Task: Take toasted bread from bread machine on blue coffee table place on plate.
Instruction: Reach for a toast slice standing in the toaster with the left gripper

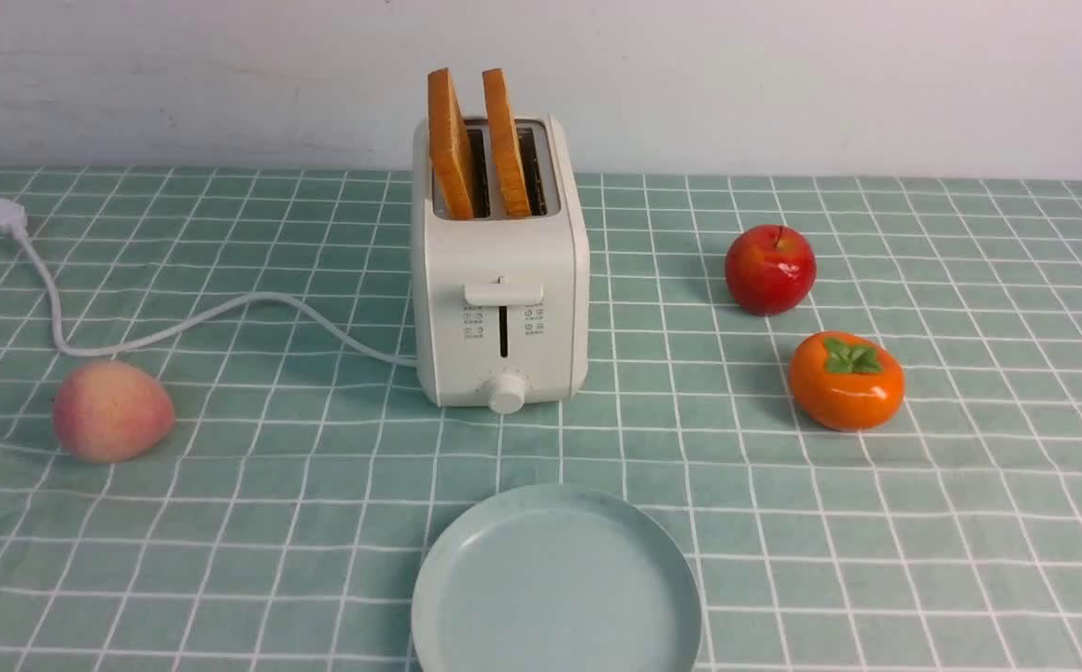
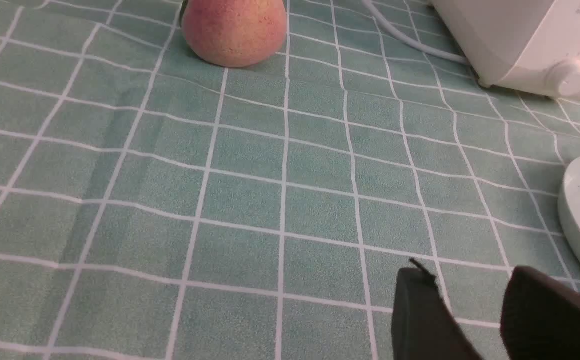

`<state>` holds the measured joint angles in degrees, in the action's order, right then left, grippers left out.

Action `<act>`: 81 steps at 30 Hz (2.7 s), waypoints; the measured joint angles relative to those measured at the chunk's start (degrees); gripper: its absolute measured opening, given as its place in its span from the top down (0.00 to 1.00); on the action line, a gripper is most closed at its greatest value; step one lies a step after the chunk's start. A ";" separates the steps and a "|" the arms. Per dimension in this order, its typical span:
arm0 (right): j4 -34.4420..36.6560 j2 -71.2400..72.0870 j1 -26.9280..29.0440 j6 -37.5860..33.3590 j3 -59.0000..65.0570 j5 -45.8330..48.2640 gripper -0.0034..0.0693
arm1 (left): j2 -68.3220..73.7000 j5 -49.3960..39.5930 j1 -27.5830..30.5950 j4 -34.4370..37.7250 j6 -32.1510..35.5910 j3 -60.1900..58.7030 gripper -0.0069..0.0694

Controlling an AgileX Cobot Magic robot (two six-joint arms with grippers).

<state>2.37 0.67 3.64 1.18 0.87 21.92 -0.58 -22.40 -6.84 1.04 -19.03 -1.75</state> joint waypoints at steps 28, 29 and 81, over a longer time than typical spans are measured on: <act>-0.20 0.00 0.00 0.00 0.00 0.00 0.62 | 0.00 25.45 0.00 27.35 -12.40 0.00 0.60; -0.20 0.00 0.00 0.00 0.00 0.00 0.62 | 0.00 25.45 0.00 27.74 -12.45 0.00 0.60; 29.71 -57.31 0.00 -12.66 -45.80 32.73 0.95 | 56.10 -22.55 0.00 21.68 14.70 35.97 0.93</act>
<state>32.07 -56.64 3.64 -11.48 -44.93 54.65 55.52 -44.94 -6.84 22.72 -4.34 34.22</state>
